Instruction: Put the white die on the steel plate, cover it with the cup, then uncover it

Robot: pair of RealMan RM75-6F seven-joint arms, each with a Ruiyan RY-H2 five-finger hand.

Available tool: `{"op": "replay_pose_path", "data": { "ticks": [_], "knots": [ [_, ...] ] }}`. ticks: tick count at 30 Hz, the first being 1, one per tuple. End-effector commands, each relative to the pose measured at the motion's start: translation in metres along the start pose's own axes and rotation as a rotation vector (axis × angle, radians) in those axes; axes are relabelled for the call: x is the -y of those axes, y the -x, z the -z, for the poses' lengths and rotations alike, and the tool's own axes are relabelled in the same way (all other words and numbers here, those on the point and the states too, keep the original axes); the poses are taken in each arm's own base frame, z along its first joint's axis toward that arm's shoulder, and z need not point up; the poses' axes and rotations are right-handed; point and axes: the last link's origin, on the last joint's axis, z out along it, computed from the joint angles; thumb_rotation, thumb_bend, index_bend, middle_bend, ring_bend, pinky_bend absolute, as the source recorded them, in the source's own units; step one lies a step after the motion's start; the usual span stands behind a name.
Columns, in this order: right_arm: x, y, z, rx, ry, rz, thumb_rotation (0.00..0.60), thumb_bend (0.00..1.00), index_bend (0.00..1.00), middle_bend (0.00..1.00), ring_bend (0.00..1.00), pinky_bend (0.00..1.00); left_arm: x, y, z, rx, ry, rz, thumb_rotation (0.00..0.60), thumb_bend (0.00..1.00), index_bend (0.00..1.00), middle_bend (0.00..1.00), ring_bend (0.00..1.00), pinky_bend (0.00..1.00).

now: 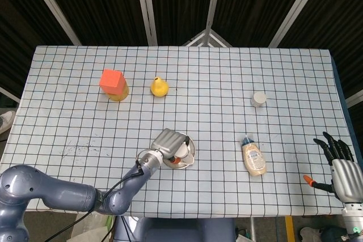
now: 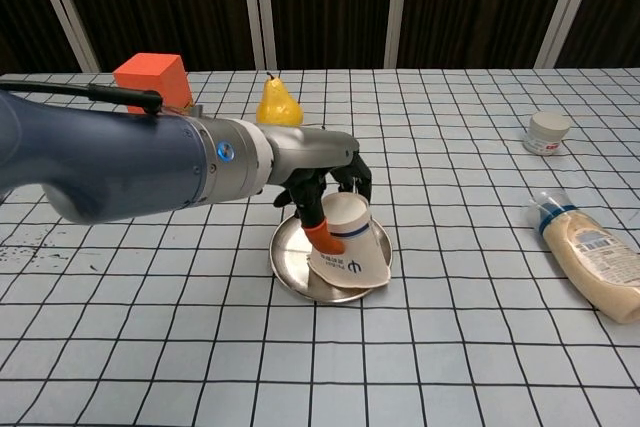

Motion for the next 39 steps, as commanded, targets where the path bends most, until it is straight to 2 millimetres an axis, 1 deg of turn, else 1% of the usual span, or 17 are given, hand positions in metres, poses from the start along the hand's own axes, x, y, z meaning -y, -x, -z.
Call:
{"op": "replay_pose_path", "data": {
  "ticks": [1, 3, 6, 8, 10, 12, 13, 16, 19, 24, 27, 28, 29, 31, 33, 35, 39],
  "knots": [
    [0.000, 0.000, 0.000, 0.003, 0.000, -0.002, 0.600, 0.14, 0.18, 0.03, 0.10, 0.00, 0.012, -0.020, -0.001, -0.156, -0.086, -0.211, 0.600, 0.46, 0.46, 0.49, 0.68, 0.74],
    [0.000, 0.000, 0.000, 0.005, -0.001, -0.002, 0.600, 0.14, 0.18, 0.03, 0.10, 0.00, 0.010, -0.014, 0.001, -0.142, -0.091, -0.204, 0.600, 0.46, 0.45, 0.49, 0.68, 0.74],
    [0.001, 0.001, 0.000, 0.006, -0.005, -0.001, 0.600, 0.14, 0.18, 0.03, 0.10, 0.00, 0.001, -0.004, 0.002, -0.077, -0.068, -0.118, 0.600, 0.46, 0.46, 0.49, 0.68, 0.74],
    [0.001, 0.000, 0.000, 0.004, -0.005, -0.001, 0.600, 0.14, 0.18, 0.03, 0.10, 0.00, -0.003, -0.003, 0.003, -0.031, -0.055, -0.002, 0.600, 0.46, 0.46, 0.50, 0.68, 0.74],
    [0.001, 0.000, 0.000, 0.004, -0.004, -0.002, 0.600, 0.14, 0.18, 0.03, 0.10, 0.00, -0.001, -0.007, 0.003, -0.033, -0.062, 0.014, 0.600, 0.46, 0.47, 0.50, 0.68, 0.74],
    [0.000, 0.000, 0.000, 0.003, -0.003, -0.004, 0.600, 0.14, 0.18, 0.03, 0.10, 0.00, 0.005, -0.017, 0.001, -0.088, -0.086, -0.095, 0.600, 0.46, 0.48, 0.51, 0.68, 0.74],
    [0.000, 0.000, 0.000, 0.003, -0.003, -0.004, 0.600, 0.14, 0.18, 0.03, 0.10, 0.00, 0.007, -0.022, 0.000, -0.134, -0.105, -0.192, 0.600, 0.46, 0.48, 0.51, 0.68, 0.74],
    [0.000, 0.000, 0.000, 0.006, -0.001, -0.007, 0.600, 0.14, 0.18, 0.03, 0.10, 0.00, 0.012, -0.022, 0.001, -0.188, -0.154, -0.329, 0.600, 0.44, 0.46, 0.51, 0.68, 0.74],
    [0.001, 0.001, 0.000, 0.012, -0.005, -0.011, 0.600, 0.14, 0.18, 0.03, 0.10, 0.00, 0.011, -0.014, 0.003, -0.153, -0.181, -0.329, 0.600, 0.41, 0.45, 0.50, 0.68, 0.74],
    [0.001, 0.001, 0.000, 0.012, -0.006, -0.010, 0.600, 0.14, 0.18, 0.03, 0.10, 0.00, 0.006, -0.009, 0.001, -0.130, -0.159, -0.315, 0.600, 0.40, 0.46, 0.49, 0.67, 0.74],
    [0.000, 0.000, 0.000, 0.009, -0.003, -0.010, 0.600, 0.14, 0.18, 0.03, 0.10, 0.00, 0.000, -0.007, 0.001, -0.105, -0.116, -0.232, 0.600, 0.40, 0.47, 0.49, 0.67, 0.74],
    [0.000, 0.000, 0.000, 0.010, -0.003, -0.012, 0.600, 0.14, 0.18, 0.03, 0.10, 0.00, -0.001, -0.009, 0.001, -0.101, -0.108, -0.171, 0.600, 0.40, 0.47, 0.49, 0.67, 0.74],
    [0.000, 0.000, 0.000, 0.010, -0.004, -0.013, 0.600, 0.14, 0.18, 0.03, 0.10, 0.00, 0.000, -0.011, 0.001, -0.106, -0.107, -0.159, 0.600, 0.40, 0.46, 0.49, 0.67, 0.74],
    [0.001, 0.000, 0.000, 0.011, -0.007, -0.013, 0.600, 0.14, 0.18, 0.03, 0.10, 0.00, 0.004, -0.018, 0.000, -0.150, -0.117, -0.222, 0.600, 0.40, 0.45, 0.47, 0.67, 0.74],
    [0.001, 0.000, 0.001, 0.013, -0.010, -0.016, 0.600, 0.14, 0.18, 0.03, 0.10, 0.00, 0.005, -0.017, -0.001, -0.172, -0.112, -0.305, 0.600, 0.40, 0.44, 0.45, 0.67, 0.74],
    [0.001, 0.000, 0.001, 0.012, -0.008, -0.017, 0.600, 0.14, 0.18, 0.03, 0.10, 0.00, 0.003, -0.009, 0.000, -0.152, -0.095, -0.282, 0.600, 0.40, 0.44, 0.45, 0.67, 0.74],
    [0.001, 0.000, 0.001, 0.013, -0.008, -0.018, 0.600, 0.14, 0.18, 0.03, 0.10, 0.00, 0.002, -0.008, -0.002, -0.167, -0.083, -0.301, 0.600, 0.40, 0.45, 0.45, 0.67, 0.74]
  ]
}}
